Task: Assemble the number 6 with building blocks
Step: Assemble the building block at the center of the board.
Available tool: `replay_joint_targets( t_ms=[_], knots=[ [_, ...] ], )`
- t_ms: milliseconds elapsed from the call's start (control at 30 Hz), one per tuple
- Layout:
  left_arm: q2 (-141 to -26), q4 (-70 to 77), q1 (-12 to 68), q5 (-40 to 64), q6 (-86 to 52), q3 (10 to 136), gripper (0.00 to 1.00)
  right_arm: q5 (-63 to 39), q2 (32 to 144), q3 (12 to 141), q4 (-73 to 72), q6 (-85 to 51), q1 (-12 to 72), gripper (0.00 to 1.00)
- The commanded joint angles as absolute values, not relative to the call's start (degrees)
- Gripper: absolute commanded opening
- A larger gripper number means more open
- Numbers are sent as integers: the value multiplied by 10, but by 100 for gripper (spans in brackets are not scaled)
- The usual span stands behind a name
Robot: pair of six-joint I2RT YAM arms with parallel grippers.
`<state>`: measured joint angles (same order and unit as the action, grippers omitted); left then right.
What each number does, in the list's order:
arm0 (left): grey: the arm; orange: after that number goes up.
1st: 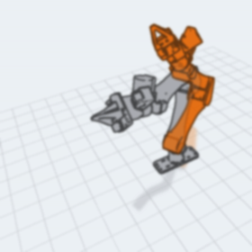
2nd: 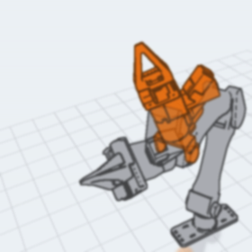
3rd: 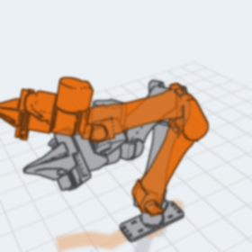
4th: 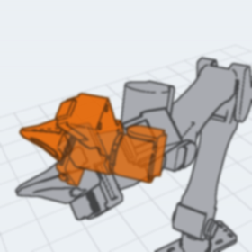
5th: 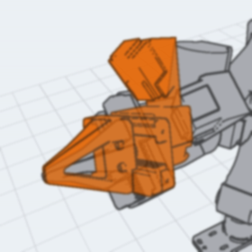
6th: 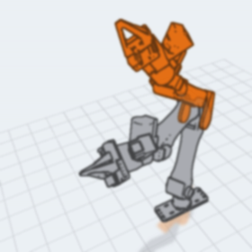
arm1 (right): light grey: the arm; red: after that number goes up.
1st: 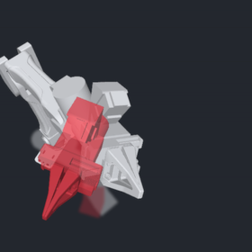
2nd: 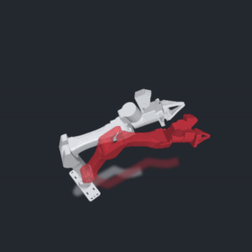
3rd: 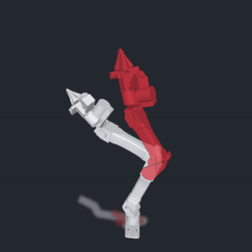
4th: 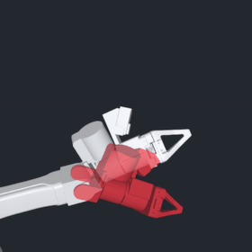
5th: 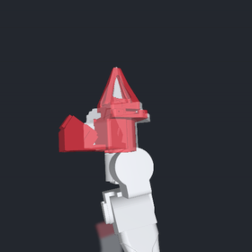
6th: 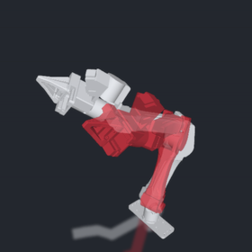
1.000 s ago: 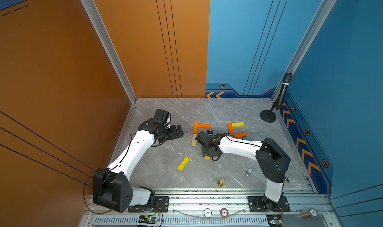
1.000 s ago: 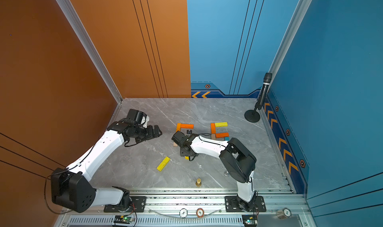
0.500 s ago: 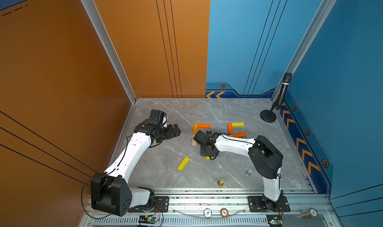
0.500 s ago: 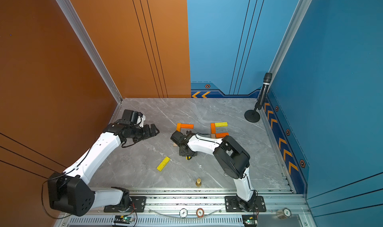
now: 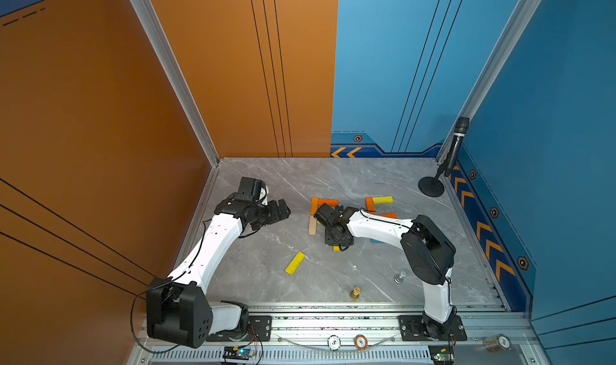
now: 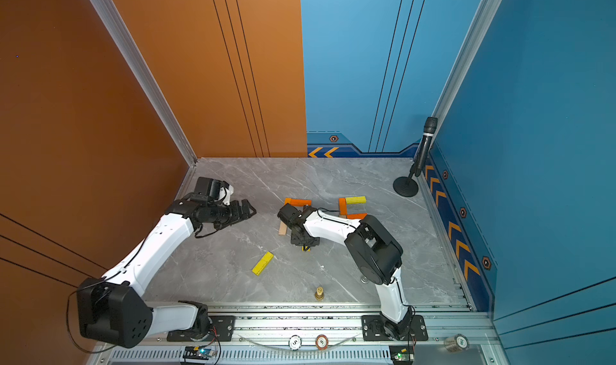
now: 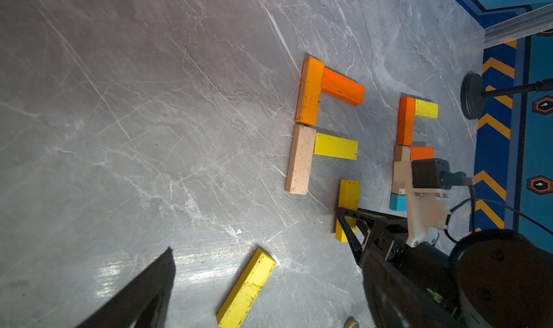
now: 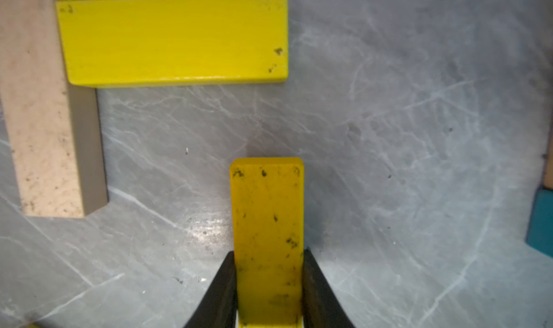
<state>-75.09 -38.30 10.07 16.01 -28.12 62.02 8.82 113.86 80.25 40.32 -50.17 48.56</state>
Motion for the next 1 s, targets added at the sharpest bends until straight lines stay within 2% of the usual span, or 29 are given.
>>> replay_joint_targets(
  t_ms=[0,967],
  knots=[
    [-748,-378,95,177,-284,614,97,88,1162,829,434,-487,480,33],
    [-742,-371,85,189,-291,608,96,79,1211,861,440,-479,470,33]
  ],
)
